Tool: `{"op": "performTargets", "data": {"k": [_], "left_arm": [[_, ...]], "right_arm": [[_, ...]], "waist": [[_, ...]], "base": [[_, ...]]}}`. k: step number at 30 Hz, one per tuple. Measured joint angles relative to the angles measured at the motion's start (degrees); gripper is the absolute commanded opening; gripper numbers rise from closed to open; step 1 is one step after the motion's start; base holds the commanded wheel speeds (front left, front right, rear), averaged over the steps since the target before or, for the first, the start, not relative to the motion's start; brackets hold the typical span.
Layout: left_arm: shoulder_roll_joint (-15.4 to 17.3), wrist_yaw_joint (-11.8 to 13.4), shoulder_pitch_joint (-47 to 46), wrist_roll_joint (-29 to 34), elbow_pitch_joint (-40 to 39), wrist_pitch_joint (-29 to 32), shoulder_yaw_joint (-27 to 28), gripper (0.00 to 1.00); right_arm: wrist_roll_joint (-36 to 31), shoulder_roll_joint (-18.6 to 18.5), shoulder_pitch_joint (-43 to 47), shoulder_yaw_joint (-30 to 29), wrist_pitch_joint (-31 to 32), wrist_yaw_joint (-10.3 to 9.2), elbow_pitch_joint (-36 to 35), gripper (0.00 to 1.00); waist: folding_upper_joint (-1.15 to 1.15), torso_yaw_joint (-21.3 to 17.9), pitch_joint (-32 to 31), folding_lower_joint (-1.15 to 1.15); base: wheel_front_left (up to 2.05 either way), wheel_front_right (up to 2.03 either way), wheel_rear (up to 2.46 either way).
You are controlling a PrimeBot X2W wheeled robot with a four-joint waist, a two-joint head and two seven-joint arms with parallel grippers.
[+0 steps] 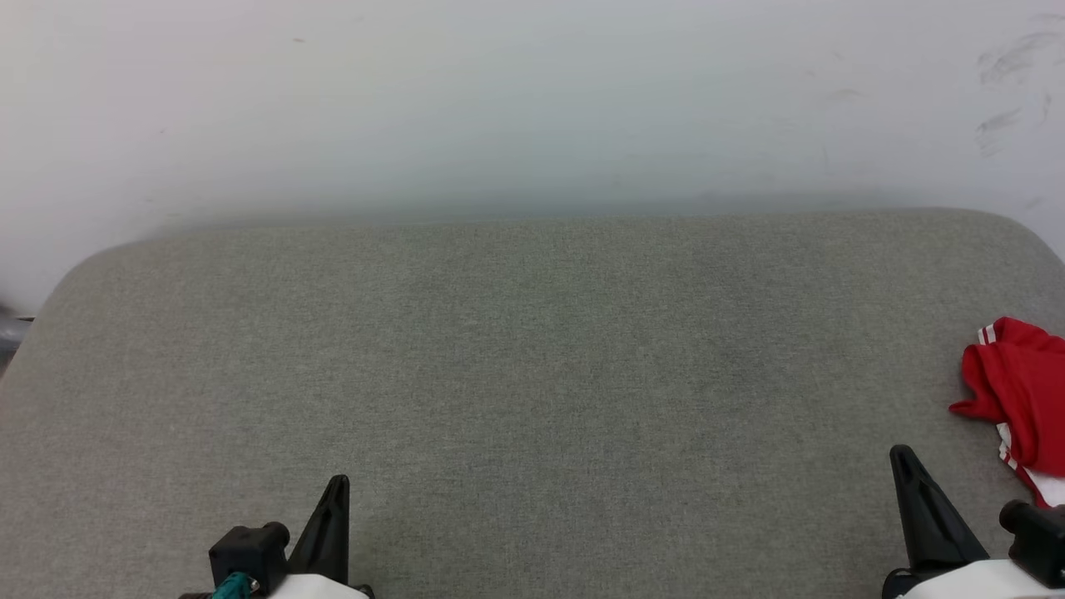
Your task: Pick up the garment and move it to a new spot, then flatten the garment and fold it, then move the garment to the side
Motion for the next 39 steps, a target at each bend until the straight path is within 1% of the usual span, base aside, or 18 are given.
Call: {"op": "performTargets", "data": {"k": [9, 20, 39], "left_arm": [[-1.0, -1.6, -0.5, -8.7, 0.4, 2.4, 2.4, 0.0], [-2.4, -3.2, -1.7, -18.0, 0.8, 5.2, 5.2, 0.0], [-4.2, -5.7, -3.4, -31.6, 1.3, 9.1, 9.2, 0.0]], "right_arm": [[9.9, 0.1, -1.0, -0.1, 0.8, 0.0, 2.4, 0.0], [20.6, 0.2, -3.1, -0.2, 1.7, 0.0, 5.1, 0.0], [36.0, 0.5, -6.4, -0.4, 2.9, 0.0, 8.8, 0.0]], "waist": [[0.0, 0.1, 0.1, 0.0], [0.0, 0.2, 0.3, 0.0], [0.0, 0.4, 0.6, 0.0]], "base": [[0.0, 0.0, 0.0], [0.0, 0.0, 0.0], [0.0, 0.0, 0.0]]}}
